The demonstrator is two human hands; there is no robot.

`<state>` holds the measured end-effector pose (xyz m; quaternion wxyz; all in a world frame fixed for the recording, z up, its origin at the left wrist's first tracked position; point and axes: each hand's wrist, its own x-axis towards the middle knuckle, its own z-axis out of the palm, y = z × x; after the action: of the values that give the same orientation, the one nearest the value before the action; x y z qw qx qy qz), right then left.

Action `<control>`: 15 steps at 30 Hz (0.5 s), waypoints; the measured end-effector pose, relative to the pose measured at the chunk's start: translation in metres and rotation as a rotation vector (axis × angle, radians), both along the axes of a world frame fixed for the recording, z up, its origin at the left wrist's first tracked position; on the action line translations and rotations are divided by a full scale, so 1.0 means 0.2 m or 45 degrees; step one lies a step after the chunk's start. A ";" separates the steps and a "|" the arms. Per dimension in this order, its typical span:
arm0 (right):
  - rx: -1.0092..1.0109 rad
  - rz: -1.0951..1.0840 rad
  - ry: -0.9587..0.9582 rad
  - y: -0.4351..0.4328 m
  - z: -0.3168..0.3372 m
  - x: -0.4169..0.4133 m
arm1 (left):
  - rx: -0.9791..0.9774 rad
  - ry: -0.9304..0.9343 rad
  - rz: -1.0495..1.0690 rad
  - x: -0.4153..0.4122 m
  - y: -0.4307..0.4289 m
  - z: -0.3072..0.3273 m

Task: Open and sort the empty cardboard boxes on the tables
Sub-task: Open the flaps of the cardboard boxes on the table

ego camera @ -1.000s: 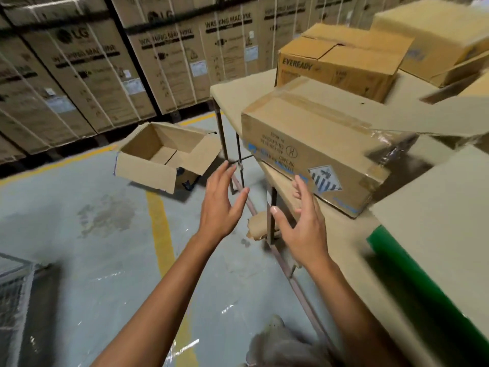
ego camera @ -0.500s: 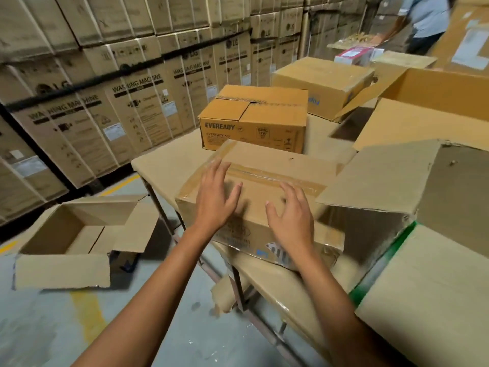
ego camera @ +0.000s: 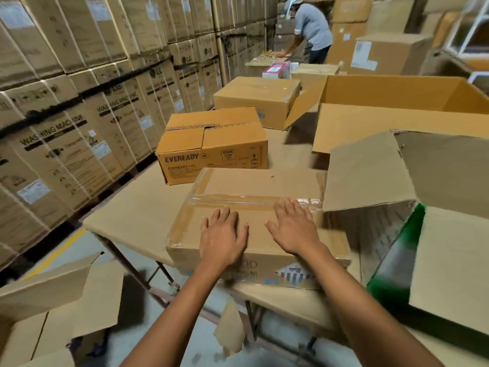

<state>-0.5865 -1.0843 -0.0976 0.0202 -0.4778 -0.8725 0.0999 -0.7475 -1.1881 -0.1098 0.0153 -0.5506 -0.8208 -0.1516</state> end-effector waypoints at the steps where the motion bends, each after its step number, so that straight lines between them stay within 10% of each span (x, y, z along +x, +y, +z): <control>1: 0.001 -0.018 -0.010 -0.02 0.00 -0.01 | 0.009 -0.003 -0.044 -0.03 -0.02 0.00; 11: 0.174 -0.197 -0.170 -0.49 0.10 -0.13 | -0.018 -0.017 -0.586 -0.53 -0.03 0.08; 15: 0.187 -0.210 -0.151 -0.54 0.15 -0.17 | 0.044 0.096 -0.261 -0.52 -0.04 0.09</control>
<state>-0.6196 -1.1920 -0.0671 0.0116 -0.5503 -0.8349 0.0053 -0.8519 -1.1970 -0.0921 0.0400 -0.6367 -0.7562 -0.1455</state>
